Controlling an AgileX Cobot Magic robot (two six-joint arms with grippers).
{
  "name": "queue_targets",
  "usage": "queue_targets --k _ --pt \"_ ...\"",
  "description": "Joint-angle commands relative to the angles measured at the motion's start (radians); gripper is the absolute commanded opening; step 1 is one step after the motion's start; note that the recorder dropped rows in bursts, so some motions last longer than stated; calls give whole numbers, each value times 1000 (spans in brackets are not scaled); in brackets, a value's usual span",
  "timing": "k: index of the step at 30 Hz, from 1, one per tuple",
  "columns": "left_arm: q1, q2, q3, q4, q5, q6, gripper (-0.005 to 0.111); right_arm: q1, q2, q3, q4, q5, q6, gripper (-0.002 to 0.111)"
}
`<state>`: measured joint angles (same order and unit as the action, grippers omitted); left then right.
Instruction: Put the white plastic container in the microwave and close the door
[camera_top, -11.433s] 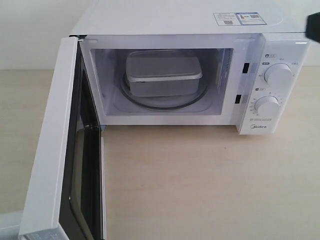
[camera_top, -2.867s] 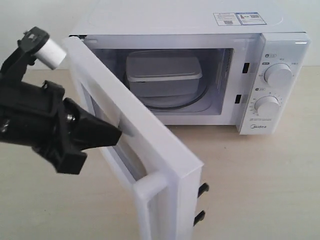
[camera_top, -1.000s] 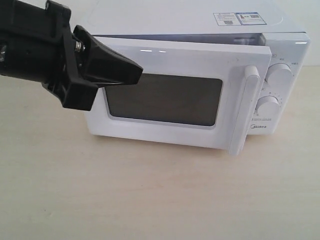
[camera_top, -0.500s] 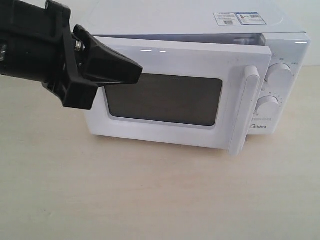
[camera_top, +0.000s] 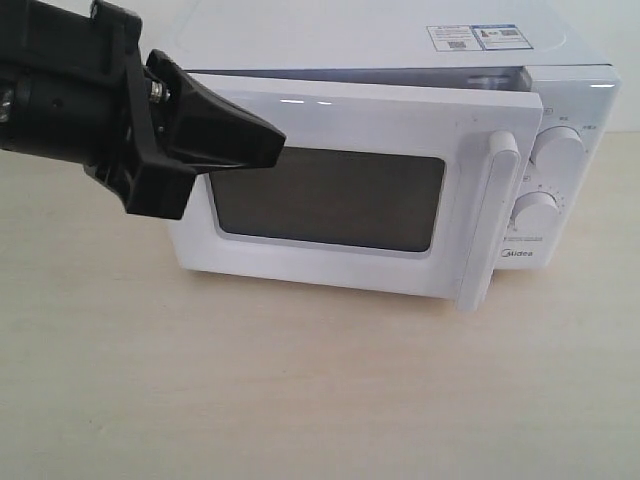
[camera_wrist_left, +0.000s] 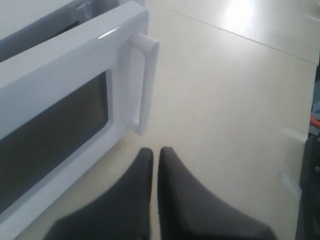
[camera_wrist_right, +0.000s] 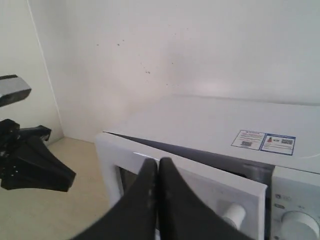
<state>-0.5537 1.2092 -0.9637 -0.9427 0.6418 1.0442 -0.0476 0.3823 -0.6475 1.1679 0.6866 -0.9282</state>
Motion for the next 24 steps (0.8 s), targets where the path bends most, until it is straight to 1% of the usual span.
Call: queue_targets --k 1,4,7,9,11,14,19,21,24 --pt "-6 -5 -9 -11 4 -5 4 0 84 -97 24 72 9 0" --pt "-6 -5 -9 -11 2 -5 4 0 183 -210 -17 119 61 0" --pt "-6 -5 -9 -11 11 -5 4 0 291 -316 -181 193 193 0" --pt "-6 -5 -9 -11 13 -5 4 0 347 -332 -283 221 293 0" --pt "-6 -5 -9 -11 3 -5 4 0 384 -307 -315 222 318 0" --pt "-6 -5 -9 -11 -5 -5 4 0 419 -243 -299 205 318 0" --pt "-6 -5 -9 -11 -5 -5 4 7 480 -139 -128 163 188 0" --pt "-6 -5 -9 -11 -1 -5 4 41 526 -133 -110 157 167 0" --pt "-6 -5 -9 -11 -1 -5 4 135 601 -133 -112 87 157 0"
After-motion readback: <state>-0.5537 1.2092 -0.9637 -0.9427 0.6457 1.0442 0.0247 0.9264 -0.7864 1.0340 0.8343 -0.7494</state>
